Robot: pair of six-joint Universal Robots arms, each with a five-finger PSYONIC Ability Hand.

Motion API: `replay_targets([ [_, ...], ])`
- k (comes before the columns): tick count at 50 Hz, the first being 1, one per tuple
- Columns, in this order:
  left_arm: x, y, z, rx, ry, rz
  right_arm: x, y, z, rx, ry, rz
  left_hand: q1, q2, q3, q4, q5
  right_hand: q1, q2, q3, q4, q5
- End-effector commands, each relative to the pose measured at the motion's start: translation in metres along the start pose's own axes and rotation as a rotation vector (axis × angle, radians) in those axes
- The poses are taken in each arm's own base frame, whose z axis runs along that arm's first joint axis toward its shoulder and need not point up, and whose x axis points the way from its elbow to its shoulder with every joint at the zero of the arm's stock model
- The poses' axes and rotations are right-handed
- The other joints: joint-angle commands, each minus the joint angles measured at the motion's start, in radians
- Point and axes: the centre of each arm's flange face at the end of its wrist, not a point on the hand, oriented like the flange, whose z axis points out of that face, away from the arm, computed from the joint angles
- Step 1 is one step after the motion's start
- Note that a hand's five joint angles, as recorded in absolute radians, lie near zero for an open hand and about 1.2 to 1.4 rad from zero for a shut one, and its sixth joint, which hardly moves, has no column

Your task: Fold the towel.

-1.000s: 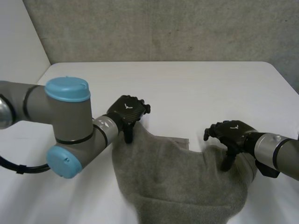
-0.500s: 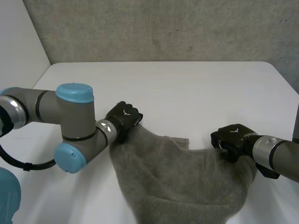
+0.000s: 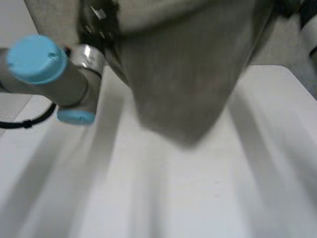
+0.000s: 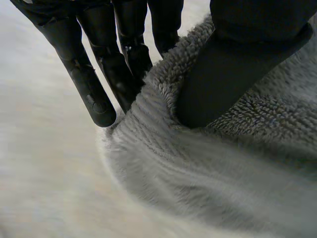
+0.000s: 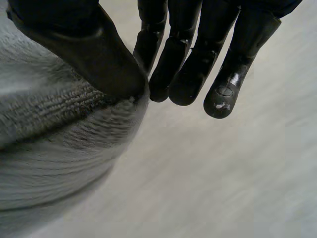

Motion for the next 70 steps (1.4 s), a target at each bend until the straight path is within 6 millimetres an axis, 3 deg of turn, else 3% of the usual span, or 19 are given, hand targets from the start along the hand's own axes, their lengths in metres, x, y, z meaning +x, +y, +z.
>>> replay_targets([
  [1, -0.044, -0.025, -0.001, 0.117, -0.178, -0.107, 0.014, -0.022, -0.006, 0.082, 0.055, 0.031, 0.243, 0.181, 0.184, 0.179, 0.232, 0.07, 0.065, 0.062, 0.068, 0.055],
  [4, -0.037, -0.005, -0.015, 0.032, -0.134, -0.094, 0.007, -0.014, -0.011, 0.037, 0.018, 0.044, 0.243, 0.181, 0.184, 0.179, 0.232, 0.07, 0.065, 0.062, 0.068, 0.055],
  [5, -0.037, -0.005, -0.015, 0.032, -0.134, -0.094, -0.002, -0.002, -0.018, -0.018, -0.026, 0.052, 0.243, 0.181, 0.184, 0.179, 0.232, 0.07, 0.065, 0.062, 0.068, 0.055],
  [9, -0.016, 0.03, -0.05, -0.133, 0.002, -0.077, -0.036, 0.038, -0.041, -0.192, -0.17, 0.096, 0.243, 0.181, 0.184, 0.179, 0.232, 0.07, 0.065, 0.062, 0.068, 0.055],
  [10, -0.01, 0.041, -0.062, -0.185, 0.056, -0.074, -0.036, 0.038, -0.041, -0.193, -0.171, 0.096, 0.243, 0.181, 0.184, 0.179, 0.232, 0.07, 0.065, 0.062, 0.068, 0.055],
  [13, -0.004, 0.053, -0.076, -0.23, 0.108, -0.075, -0.055, 0.067, -0.059, -0.32, -0.236, 0.108, 0.243, 0.181, 0.184, 0.179, 0.232, 0.07, 0.065, 0.062, 0.068, 0.055],
  [14, 0.0, 0.062, -0.088, -0.265, 0.15, -0.075, -0.065, 0.081, -0.069, -0.381, -0.272, 0.112, 0.243, 0.181, 0.184, 0.179, 0.232, 0.07, 0.065, 0.062, 0.068, 0.055],
  [15, 0.005, 0.071, -0.1, -0.3, 0.188, -0.076, -0.065, 0.082, -0.069, -0.382, -0.272, 0.112, 0.243, 0.181, 0.184, 0.179, 0.232, 0.07, 0.065, 0.062, 0.068, 0.055],
  [16, 0.005, 0.071, -0.1, -0.3, 0.188, -0.076, -0.074, 0.096, -0.079, -0.439, -0.301, 0.116, 0.243, 0.181, 0.184, 0.179, 0.232, 0.07, 0.065, 0.062, 0.068, 0.055],
  [17, 0.012, 0.079, -0.113, -0.334, 0.225, -0.079, -0.084, 0.111, -0.089, -0.488, -0.329, 0.119, 0.243, 0.181, 0.184, 0.179, 0.232, 0.07, 0.065, 0.062, 0.068, 0.055],
  [18, 0.017, 0.087, -0.126, -0.37, 0.256, -0.082, -0.084, 0.111, -0.089, -0.489, -0.329, 0.119, 0.243, 0.181, 0.184, 0.179, 0.232, 0.07, 0.065, 0.062, 0.068, 0.055],
  [25, 0.03, 0.104, -0.157, -0.477, 0.316, -0.086, -0.124, 0.161, -0.131, -0.673, -0.437, 0.153, 0.243, 0.181, 0.184, 0.179, 0.232, 0.07, 0.065, 0.062, 0.068, 0.055],
  [31, 0.031, 0.109, -0.175, -0.549, 0.348, -0.086, -0.129, 0.169, -0.141, -0.732, -0.468, 0.162, 0.243, 0.181, 0.184, 0.179, 0.232, 0.07, 0.065, 0.062, 0.068, 0.055],
  [43, 0.006, 0.089, -0.165, -0.538, 0.301, -0.082, -0.118, 0.154, -0.145, -0.731, -0.449, 0.175, 0.243, 0.181, 0.184, 0.179, 0.232, 0.07, 0.065, 0.062, 0.068, 0.055],
  [46, 0.004, 0.089, -0.166, -0.544, 0.293, -0.085, -0.118, 0.156, -0.145, -0.716, -0.437, 0.175, 0.243, 0.181, 0.184, 0.179, 0.232, -0.262, -0.267, -0.27, -0.264, -0.277],
  [52, -0.002, 0.093, -0.167, -0.558, 0.275, -0.086, -0.121, 0.16, -0.145, -0.698, -0.424, 0.175, 0.243, 0.181, 0.184, 0.179, 0.232, -0.548, -0.553, -0.556, -0.55, -0.563],
  [60, -0.012, 0.095, -0.164, -0.558, 0.244, -0.084, -0.13, 0.176, -0.154, -0.76, -0.426, 0.238, 0.243, 0.181, 0.184, 0.179, 0.232, -0.75, -0.755, -0.758, -0.753, -0.765],
  [70, -0.014, 0.097, -0.164, -0.56, 0.239, -0.083, -0.13, 0.179, -0.146, -0.785, -0.335, 0.46, 0.243, 0.181, 0.184, 0.179, 0.232, -0.695, -0.7, -0.703, -0.698, -0.71],
])
